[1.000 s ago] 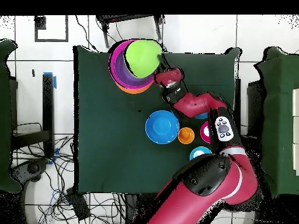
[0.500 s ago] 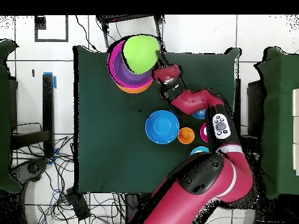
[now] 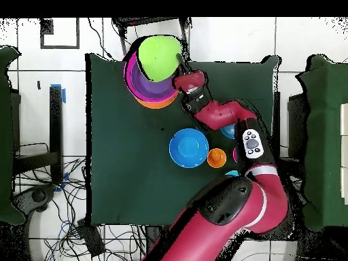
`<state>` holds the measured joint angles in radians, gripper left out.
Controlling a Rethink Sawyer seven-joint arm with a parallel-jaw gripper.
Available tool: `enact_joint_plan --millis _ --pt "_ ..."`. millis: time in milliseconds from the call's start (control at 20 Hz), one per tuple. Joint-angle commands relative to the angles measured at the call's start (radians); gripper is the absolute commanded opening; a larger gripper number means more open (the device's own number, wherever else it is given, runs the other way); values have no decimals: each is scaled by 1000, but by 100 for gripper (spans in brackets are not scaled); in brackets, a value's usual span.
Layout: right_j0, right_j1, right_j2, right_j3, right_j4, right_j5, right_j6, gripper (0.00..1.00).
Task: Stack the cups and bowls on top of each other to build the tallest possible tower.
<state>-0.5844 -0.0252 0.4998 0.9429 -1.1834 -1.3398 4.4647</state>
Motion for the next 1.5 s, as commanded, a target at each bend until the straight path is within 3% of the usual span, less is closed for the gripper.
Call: enact_joint_plan --millis 50,650,1500 --pt "48 5 -40 -27 14 176 17 0" --pt "49 -29 -78 61 15 130 11 0" --pt "65 -30 -104 77 46 109 -6 0"
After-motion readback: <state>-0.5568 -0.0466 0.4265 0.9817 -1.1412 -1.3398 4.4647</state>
